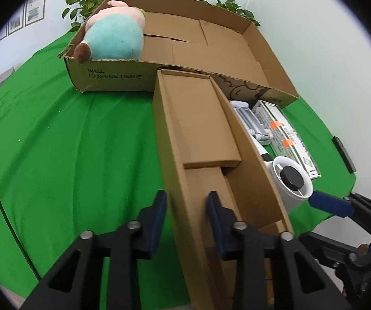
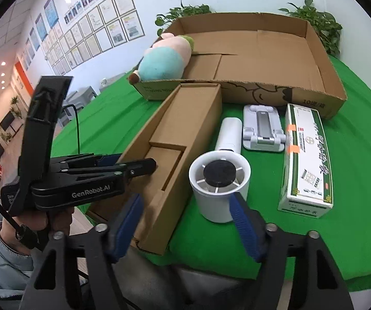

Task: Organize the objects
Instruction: 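Lift the cardboard tray with the left gripper toward the open box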

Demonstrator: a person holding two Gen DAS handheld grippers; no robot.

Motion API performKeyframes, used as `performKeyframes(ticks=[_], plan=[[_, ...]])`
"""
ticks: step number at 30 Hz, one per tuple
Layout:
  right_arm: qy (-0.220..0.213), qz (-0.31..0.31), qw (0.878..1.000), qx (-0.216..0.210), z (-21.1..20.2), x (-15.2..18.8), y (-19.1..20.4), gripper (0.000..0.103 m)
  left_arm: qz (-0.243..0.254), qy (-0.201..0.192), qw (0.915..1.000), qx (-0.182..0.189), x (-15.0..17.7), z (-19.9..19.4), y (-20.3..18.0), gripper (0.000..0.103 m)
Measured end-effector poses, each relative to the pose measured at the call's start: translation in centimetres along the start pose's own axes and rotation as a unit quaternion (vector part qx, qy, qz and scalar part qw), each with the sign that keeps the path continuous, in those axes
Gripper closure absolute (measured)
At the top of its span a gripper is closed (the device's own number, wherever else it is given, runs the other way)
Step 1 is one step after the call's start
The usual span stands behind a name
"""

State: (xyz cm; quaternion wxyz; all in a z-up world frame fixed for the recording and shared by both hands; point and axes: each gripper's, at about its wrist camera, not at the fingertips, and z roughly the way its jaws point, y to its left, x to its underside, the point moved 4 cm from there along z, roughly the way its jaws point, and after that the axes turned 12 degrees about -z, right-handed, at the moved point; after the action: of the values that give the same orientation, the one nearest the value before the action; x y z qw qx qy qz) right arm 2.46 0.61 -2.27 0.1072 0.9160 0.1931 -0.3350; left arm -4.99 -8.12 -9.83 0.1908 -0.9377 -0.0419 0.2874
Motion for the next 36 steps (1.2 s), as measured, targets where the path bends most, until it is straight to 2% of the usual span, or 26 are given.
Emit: performKeyframes(ticks=[4, 9, 12, 15, 16, 19, 23, 26, 32, 36], plan=[[0.014, 0.004, 1.0, 0.009, -0.3, 0.5, 0.4, 0.042, -0.004, -0.006, 1.0, -0.005, 0.3, -0.3, 0.0, 0.078], [0.019, -0.008, 1.0, -0.003, -0.1, 0.1, 1.8, 0.042, -0.007, -0.011, 0.9998, -0.017, 0.8, -1.0, 0.3, 0.085], [0.027, -0.008, 1.0, -0.01, 0.7, -0.1, 2.4, 0.048, -0.016, -0.014, 0.9995, -0.022, 1.1, -1.6, 0.9, 0.087], [0.035, -0.012, 0.999, -0.014, 1.3, -0.2, 3.4, 0.048, -0.03, -0.017, 0.999, -0.028, 1.9, -2.4, 1.6, 0.089], [0.036, -0.016, 0.999, -0.015, 1.5, -0.3, 3.8, 0.05, -0.034, -0.018, 0.9988, -0.029, 2.0, -2.6, 1.7, 0.089], [0.036, -0.027, 0.999, -0.01, 1.8, -0.7, 4.9, 0.067, -0.044, -0.018, 0.9984, -0.032, 2.8, -3.4, 2.0, 0.089], [0.047, -0.044, 0.998, 0.0, 2.7, -1.2, 5.9, 0.081, -0.048, -0.017, 0.9982, -0.031, 3.7, -3.9, 1.8, 0.09], [0.051, -0.052, 0.997, 0.011, 3.4, -1.4, 6.3, 0.083, -0.047, -0.013, 0.9984, -0.03, 3.7, -4.0, 1.9, 0.089], [0.037, -0.059, 0.997, 0.023, 3.3, -1.9, 6.4, 0.086, -0.046, -0.009, 0.9986, -0.027, 3.8, -4.1, 1.7, 0.09], [-0.004, -0.08, 0.996, 0.044, 1.7, -3.2, 6.5, 0.088, -0.04, -0.041, 0.9979, -0.031, 3.2, -5.5, 0.6, 0.09]])
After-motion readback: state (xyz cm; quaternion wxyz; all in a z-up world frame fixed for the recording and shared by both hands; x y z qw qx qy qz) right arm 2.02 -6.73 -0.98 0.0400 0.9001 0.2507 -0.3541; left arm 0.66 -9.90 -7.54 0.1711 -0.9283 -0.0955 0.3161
